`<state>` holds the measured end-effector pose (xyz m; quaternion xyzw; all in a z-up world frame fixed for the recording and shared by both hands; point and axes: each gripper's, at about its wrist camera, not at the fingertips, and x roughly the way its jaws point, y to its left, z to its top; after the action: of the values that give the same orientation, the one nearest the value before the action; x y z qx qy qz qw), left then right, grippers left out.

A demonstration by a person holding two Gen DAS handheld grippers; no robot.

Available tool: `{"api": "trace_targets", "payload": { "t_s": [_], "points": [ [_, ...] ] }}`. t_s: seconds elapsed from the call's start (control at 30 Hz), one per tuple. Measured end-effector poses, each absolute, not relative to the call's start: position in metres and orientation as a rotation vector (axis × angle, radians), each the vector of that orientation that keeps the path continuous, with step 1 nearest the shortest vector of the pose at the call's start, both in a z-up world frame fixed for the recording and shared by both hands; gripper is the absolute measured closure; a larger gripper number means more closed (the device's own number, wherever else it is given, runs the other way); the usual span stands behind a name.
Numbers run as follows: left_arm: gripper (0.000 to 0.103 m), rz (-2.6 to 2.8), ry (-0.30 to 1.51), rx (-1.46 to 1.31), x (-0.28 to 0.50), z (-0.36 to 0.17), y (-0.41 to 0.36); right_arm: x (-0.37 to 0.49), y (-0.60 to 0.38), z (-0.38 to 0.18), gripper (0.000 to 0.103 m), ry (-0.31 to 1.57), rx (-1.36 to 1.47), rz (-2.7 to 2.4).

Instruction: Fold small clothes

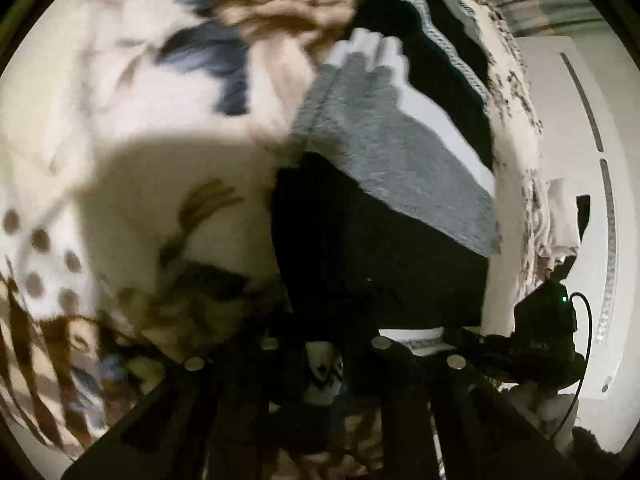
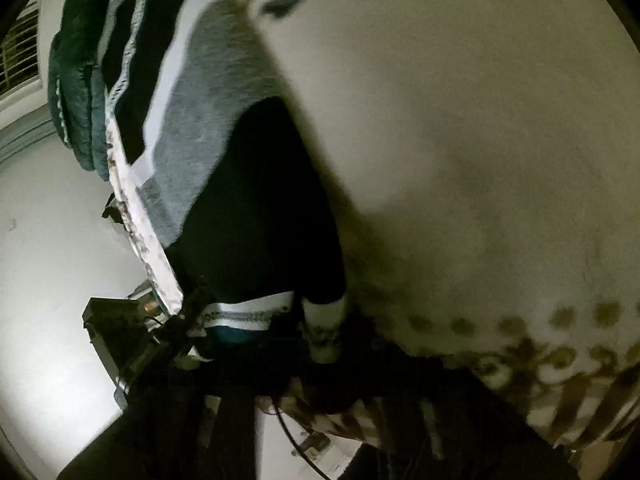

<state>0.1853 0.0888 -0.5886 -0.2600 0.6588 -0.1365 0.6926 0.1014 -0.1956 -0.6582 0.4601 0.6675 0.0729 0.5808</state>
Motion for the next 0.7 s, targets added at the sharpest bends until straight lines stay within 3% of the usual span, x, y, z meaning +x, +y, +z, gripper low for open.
{"api": "trace_targets", "payload": {
  "t_s": [0.37,0.47,0.7],
  "points": [
    [0.093,-0.359,1.317,-0.722,0.241,-0.499,0.101,0.149,-0.227,-0.548,0.095,1.347,1.045,0.244],
    [0.093,-0.399,1.233,-0.741,0.293,-0.473,0.092,0.191,-0.241,-0.514,0.095,1.27,1.03,0.254],
    [0.093,-0.42,1.134,-0.804,0.445,-0.468,0.08,0.34,-0.266,-0.476,0.095,1.132,0.986,0.219]
  ]
}}
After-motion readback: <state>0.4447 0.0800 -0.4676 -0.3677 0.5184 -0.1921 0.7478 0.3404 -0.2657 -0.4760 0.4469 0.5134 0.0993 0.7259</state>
